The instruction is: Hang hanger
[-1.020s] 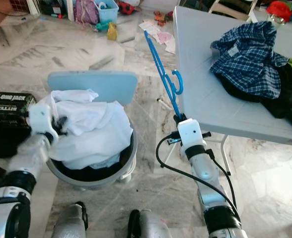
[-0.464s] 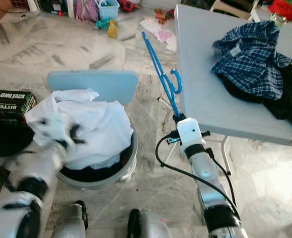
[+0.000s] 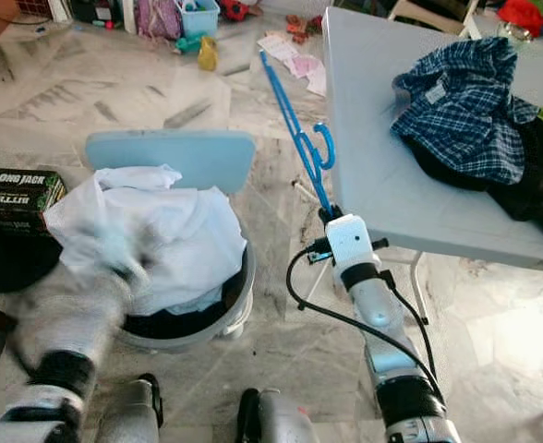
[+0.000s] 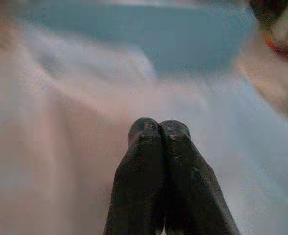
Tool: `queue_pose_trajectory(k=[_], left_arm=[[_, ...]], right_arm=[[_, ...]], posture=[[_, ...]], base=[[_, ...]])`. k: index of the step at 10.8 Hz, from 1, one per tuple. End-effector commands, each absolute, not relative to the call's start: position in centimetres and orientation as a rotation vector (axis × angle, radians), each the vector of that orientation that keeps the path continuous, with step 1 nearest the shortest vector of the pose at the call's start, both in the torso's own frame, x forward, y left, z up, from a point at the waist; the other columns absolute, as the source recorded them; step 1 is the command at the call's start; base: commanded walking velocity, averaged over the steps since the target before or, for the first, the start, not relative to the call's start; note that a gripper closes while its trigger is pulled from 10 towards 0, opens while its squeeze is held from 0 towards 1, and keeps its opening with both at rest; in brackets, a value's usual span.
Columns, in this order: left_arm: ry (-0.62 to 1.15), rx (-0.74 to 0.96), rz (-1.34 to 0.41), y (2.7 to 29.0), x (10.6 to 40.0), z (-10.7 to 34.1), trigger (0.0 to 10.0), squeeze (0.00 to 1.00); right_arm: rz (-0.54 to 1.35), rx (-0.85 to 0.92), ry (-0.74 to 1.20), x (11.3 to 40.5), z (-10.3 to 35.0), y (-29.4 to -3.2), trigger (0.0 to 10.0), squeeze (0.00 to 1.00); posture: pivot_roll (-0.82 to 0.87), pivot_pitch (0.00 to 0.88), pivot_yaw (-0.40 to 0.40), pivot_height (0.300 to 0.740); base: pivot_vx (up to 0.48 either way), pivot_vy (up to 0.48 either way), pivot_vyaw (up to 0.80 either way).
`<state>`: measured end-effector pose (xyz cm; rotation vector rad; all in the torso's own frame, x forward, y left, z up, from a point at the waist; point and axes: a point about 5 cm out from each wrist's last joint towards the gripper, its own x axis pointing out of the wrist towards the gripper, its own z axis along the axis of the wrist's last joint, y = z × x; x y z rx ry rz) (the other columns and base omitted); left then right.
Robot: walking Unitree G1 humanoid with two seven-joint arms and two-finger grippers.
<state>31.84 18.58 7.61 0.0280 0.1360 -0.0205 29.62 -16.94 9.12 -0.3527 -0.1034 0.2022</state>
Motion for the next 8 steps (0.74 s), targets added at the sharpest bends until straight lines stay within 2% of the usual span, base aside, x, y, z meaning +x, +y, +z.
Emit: queue_pose_trajectory(k=[1, 2, 4, 6, 8], left_arm=[[0.118, 0.011, 0.013, 18.9, 31.3, 7.6, 10.0, 1.0], [0.07, 0.024, 0.07, 20.1, 31.2, 8.6, 10.0, 1.0], [0.211, 0.036, 0.166, 21.9, 31.1, 7.1, 10.0, 1.0], [0.314, -0.007, 0.138, 22.1, 31.7, 6.2, 10.0, 1.0], [0.292, -0.008, 0.09, 21.2, 32.8, 7.1, 10.0, 1.0]], right_arm=[[0.172, -0.358, -0.093, 29.6, 9.0, -17.6, 10.0, 0.0], [0.174, -0.354, -0.092, 29.5, 8.9, -17.4, 10.0, 0.0], [0.18, -0.349, -0.091, 29.6, 8.8, -17.1, 10.0, 0.0], [0.176, -0.351, -0.093, 29.7, 8.9, -17.2, 10.0, 0.0], [0.171, -0.353, -0.097, 29.7, 8.9, -17.3, 10.0, 0.0]], posture=[[0.01, 0.181, -0.168, 0.74], [0.01, 0.184, -0.166, 0.74], [0.01, 0.186, -0.164, 0.74], [0.01, 0.185, -0.164, 0.74], [0.0, 0.178, -0.16, 0.74]], base=[[0.0, 0.0, 0.0], [0.0, 0.0, 0.0], [0.0, 0.0, 0.0], [0.0, 0.0, 0.0], [0.0, 0.0, 0.0]])
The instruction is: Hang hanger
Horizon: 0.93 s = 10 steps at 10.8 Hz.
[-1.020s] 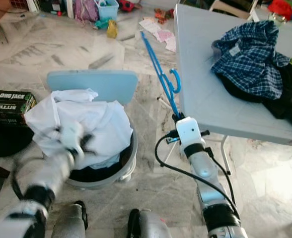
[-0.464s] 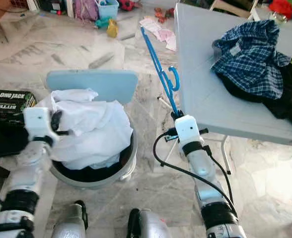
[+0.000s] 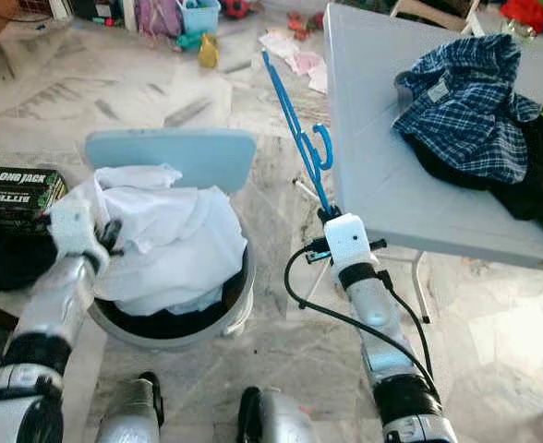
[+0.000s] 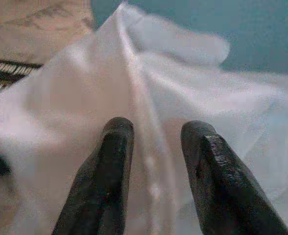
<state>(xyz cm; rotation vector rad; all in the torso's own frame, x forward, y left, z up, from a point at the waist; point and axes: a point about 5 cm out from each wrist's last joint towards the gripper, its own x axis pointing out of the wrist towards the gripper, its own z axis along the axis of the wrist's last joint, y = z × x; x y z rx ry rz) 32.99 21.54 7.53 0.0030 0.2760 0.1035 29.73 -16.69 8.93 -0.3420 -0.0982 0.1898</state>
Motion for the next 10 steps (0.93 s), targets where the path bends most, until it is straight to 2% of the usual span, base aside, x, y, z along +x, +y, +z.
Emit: queue_pose_trajectory(k=[1, 2, 3, 4, 5, 6, 7, 8, 10], left_arm=[[0.285, 0.03, 0.074, 20.8, 33.1, 7.4, 10.0, 1.0], [0.291, 0.042, 0.054, 20.5, 33.1, 7.4, 10.0, 1.0], [0.308, 0.049, 0.043, 20.5, 32.9, 7.0, 10.0, 0.0], [0.342, 0.055, 0.049, 20.7, 32.3, 6.2, 10.0, 0.0], [0.353, 0.046, 0.051, 20.9, 32.0, 5.9, 1.0, 0.0], [0.359, 0.045, 0.063, 21.0, 31.9, 5.8, 0.0, 0.0], [0.361, 0.044, 0.071, 21.1, 31.7, 5.7, 6.2, 0.0], [0.355, 0.049, 0.088, 21.3, 31.7, 5.9, 10.0, 0.0], [0.37, 0.066, 0.108, 21.9, 31.5, 5.8, 10.0, 0.0]], right_arm=[[0.17, -0.354, -0.097, 29.7, 8.9, -17.3, 10.0, 0.0], [0.17, -0.353, -0.097, 29.7, 8.9, -17.3, 10.0, 0.0], [0.172, -0.354, -0.098, 29.7, 8.9, -17.3, 10.0, 0.0], [0.175, -0.354, -0.098, 29.7, 8.9, -17.2, 10.0, 0.0], [0.176, -0.356, -0.097, 29.7, 8.9, -17.2, 10.0, 0.0], [0.176, -0.356, -0.097, 29.7, 8.9, -17.2, 10.0, 0.0], [0.174, -0.357, -0.095, 29.7, 8.9, -17.3, 10.0, 0.0], [0.173, -0.356, -0.093, 29.7, 8.8, -17.3, 10.0, 0.0], [0.176, -0.357, -0.091, 29.6, 8.8, -17.2, 10.0, 0.0]], posture=[[0.0, 0.177, -0.16, 0.74], [0.0, 0.177, -0.161, 0.74], [0.0, 0.178, -0.161, 0.74], [0.0, 0.178, -0.161, 0.74], [0.01, 0.18, -0.163, 0.74], [0.01, 0.181, -0.163, 0.74], [0.01, 0.182, -0.162, 0.74], [0.01, 0.185, -0.16, 0.74], [0.01, 0.185, -0.16, 0.74]], base=[[0.0, 0.0, 0.0], [0.0, 0.0, 0.0], [0.0, 0.0, 0.0], [0.0, 0.0, 0.0], [0.0, 0.0, 0.0], [0.0, 0.0, 0.0], [0.0, 0.0, 0.0], [0.0, 0.0, 0.0], [0.0, 0.0, 0.0]])
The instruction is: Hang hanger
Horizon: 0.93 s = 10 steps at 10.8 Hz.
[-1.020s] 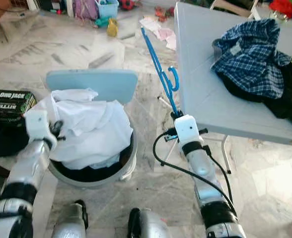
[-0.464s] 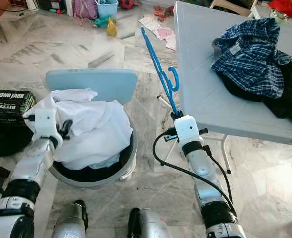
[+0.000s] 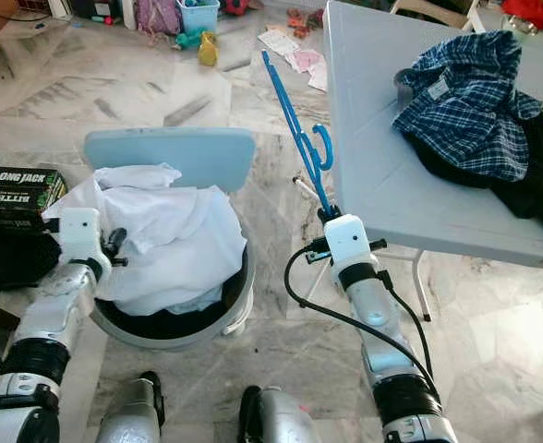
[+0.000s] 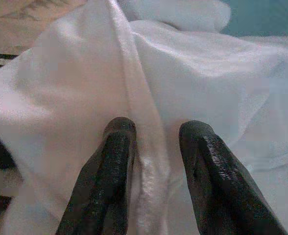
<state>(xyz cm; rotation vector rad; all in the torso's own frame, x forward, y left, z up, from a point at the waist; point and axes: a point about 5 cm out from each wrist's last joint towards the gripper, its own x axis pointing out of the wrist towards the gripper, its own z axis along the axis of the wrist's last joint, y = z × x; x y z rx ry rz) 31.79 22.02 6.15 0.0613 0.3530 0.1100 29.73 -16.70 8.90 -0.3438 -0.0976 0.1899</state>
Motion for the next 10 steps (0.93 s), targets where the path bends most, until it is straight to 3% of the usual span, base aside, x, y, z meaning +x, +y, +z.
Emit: queue_pose_trajectory(k=[1, 4, 5, 6, 10], left_arm=[[0.397, 0.078, 0.119, 22.3, 31.0, 5.4, 10.0, 0.0], [0.432, 0.066, 0.122, 22.7, 29.8, 4.4, 10.0, 0.0], [0.445, 0.051, 0.117, 22.7, 29.7, 4.0, 9.1, 0.0], [0.448, 0.039, 0.104, 22.8, 29.6, 3.7, 0.0, 0.0], [0.409, 0.038, 0.107, 22.8, 30.0, 4.2, 0.0, 0.0]], right_arm=[[0.173, -0.358, -0.091, 29.6, 8.8, -17.3, 10.0, 0.0], [0.176, -0.355, -0.08, 29.4, 8.4, -17.2, 10.0, 0.0], [0.182, -0.353, -0.082, 29.5, 8.4, -16.9, 10.0, 0.0], [0.18, -0.354, -0.087, 29.7, 8.6, -16.8, 10.0, 0.0], [0.168, -0.358, -0.088, 29.8, 8.6, -17.0, 10.0, 0.0]], posture=[[0.01, 0.188, -0.157, 0.74], [0.02, 0.197, -0.152, 0.74], [0.02, 0.195, -0.151, 0.74], [0.02, 0.193, -0.149, 0.74], [0.02, 0.188, -0.146, 0.74]], base=[[0.0, 0.0, 0.0], [0.0, 0.0, 0.0], [0.0, 0.0, 0.0], [0.0, 0.0, 0.0], [0.0, 0.0, 0.0]])
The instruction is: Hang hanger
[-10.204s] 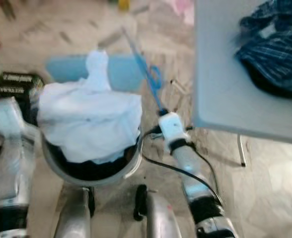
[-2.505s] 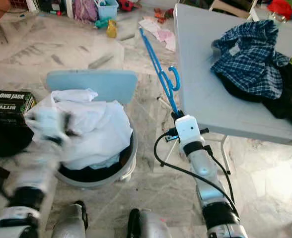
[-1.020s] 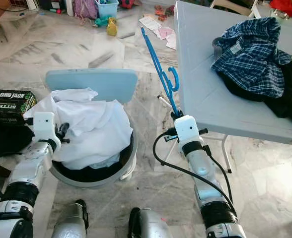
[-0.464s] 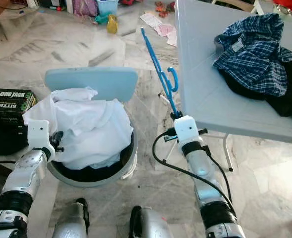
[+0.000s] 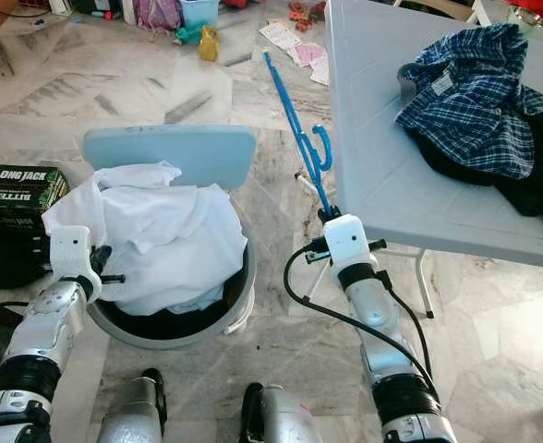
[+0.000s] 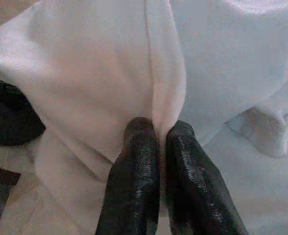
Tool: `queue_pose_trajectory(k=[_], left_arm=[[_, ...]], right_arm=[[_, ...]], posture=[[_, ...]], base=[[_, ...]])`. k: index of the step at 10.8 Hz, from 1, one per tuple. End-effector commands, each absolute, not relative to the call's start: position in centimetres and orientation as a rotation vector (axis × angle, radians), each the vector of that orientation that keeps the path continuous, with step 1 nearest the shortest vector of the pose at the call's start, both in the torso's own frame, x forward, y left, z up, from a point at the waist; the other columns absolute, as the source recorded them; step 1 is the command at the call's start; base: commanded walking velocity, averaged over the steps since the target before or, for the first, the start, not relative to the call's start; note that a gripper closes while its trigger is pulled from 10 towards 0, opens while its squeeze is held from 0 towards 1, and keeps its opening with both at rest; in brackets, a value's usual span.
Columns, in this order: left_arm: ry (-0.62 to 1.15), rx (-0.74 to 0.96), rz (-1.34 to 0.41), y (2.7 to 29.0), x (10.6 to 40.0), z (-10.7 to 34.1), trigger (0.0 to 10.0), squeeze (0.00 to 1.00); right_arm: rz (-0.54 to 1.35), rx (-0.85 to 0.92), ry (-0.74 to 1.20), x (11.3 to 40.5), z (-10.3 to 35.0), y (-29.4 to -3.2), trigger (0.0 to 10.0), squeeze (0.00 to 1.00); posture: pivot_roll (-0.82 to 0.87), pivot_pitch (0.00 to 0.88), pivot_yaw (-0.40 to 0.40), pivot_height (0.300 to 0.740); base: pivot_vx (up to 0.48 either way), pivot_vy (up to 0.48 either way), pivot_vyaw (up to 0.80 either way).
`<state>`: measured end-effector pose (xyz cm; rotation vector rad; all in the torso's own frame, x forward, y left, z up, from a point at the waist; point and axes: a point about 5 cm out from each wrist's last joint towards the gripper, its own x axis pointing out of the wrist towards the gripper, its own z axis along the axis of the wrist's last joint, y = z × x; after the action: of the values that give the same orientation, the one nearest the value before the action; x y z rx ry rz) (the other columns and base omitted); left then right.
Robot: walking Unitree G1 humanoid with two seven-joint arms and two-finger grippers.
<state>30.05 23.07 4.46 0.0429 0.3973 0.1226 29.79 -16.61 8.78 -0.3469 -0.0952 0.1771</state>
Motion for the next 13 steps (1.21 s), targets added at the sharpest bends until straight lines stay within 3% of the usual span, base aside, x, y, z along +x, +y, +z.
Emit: queue_pose_trajectory(k=[1, 5, 7, 11, 13], left_arm=[[0.395, 0.038, 0.115, 23.0, 30.1, 4.4, 0.0, 0.0], [0.302, 0.065, 0.199, 24.5, 30.8, 6.0, 0.0, 0.0], [0.157, 0.078, 0.213, 24.5, 31.4, 8.0, 0.0, 0.0], [-0.338, 0.224, 0.084, 22.4, 32.0, 15.9, 0.0, 0.0], [-0.489, 0.347, -0.19, 17.9, 31.0, 18.2, 0.0, 0.0]], right_arm=[[0.17, -0.356, -0.091, 29.8, 8.7, -16.9, 10.0, 0.0], [0.164, -0.357, -0.094, 30.1, 8.7, -16.9, 10.0, 0.0], [0.165, -0.355, -0.095, 30.1, 8.7, -16.8, 10.0, 0.0], [0.168, -0.352, -0.1, 30.4, 8.7, -16.6, 10.0, 0.0], [0.17, -0.347, -0.101, 30.4, 8.6, -16.3, 10.0, 0.0]], posture=[[0.02, 0.187, -0.146, 0.74], [0.02, 0.182, -0.144, 0.74], [0.02, 0.178, -0.142, 0.74], [0.03, 0.176, -0.144, 0.74], [0.05, 0.172, -0.141, 0.74]], base=[[0.0, 0.0, 0.0], [0.0, 0.0, 0.0], [0.0, 0.0, 0.0], [0.0, 0.0, 0.0], [0.0, 0.0, 0.0]])
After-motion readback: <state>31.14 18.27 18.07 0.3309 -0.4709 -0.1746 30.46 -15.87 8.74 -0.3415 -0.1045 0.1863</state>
